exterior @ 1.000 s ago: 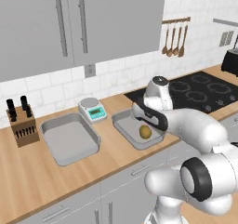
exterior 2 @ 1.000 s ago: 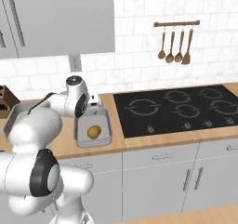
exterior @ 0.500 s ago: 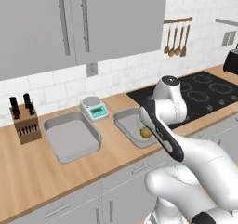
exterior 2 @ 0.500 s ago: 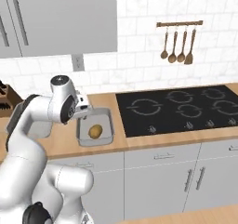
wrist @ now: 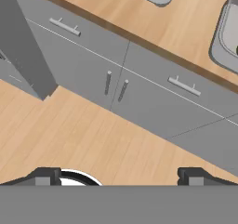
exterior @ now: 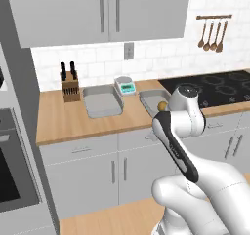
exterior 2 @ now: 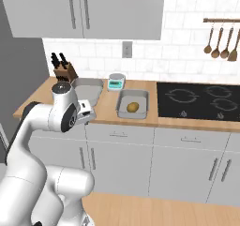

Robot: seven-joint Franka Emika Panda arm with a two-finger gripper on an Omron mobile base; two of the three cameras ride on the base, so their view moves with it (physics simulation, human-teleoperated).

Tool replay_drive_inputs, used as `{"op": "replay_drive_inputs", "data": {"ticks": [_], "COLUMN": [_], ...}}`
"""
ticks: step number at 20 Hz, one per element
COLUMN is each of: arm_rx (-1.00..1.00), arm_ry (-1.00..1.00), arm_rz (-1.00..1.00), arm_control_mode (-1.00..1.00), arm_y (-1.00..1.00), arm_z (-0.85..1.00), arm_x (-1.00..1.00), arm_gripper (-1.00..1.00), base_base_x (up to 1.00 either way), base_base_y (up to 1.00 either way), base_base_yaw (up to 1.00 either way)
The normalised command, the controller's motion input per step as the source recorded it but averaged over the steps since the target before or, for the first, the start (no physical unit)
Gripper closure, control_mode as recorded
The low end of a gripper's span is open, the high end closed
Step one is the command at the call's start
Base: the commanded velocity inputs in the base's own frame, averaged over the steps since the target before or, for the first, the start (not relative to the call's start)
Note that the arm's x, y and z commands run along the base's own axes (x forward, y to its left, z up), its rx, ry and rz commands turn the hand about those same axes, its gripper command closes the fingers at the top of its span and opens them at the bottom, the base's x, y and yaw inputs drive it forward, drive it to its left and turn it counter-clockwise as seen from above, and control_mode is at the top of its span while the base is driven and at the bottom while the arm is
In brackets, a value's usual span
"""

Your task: Place one potato and one steak in each tupperware on the nearby counter, to pack two identical lunches.

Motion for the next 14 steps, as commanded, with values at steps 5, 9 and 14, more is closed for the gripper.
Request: {"op": "replay_drive_inputs", "data": {"ticks": [5,9,14], "arm_rx": [0.00,0.00,0.00], "arm_ry": [0.00,0.00,0.00], "arm_rz": [0.00,0.00,0.00], "arm_control_mode": [1.00,1.00,1.00], "arm_y": [0.00,0.00,0.00], "arm_z": [0.00,0.00,0.00], "arm_x": [0.00,0.00,0.00], "arm_gripper": [-1.00,-1.00,-1.00], "base_base_x": [-0.96,-0.71,-0.44], "base_base_y": [0.58,0.98,1.00], "base_base_yaw": [0.66,0.70,0.72]}}
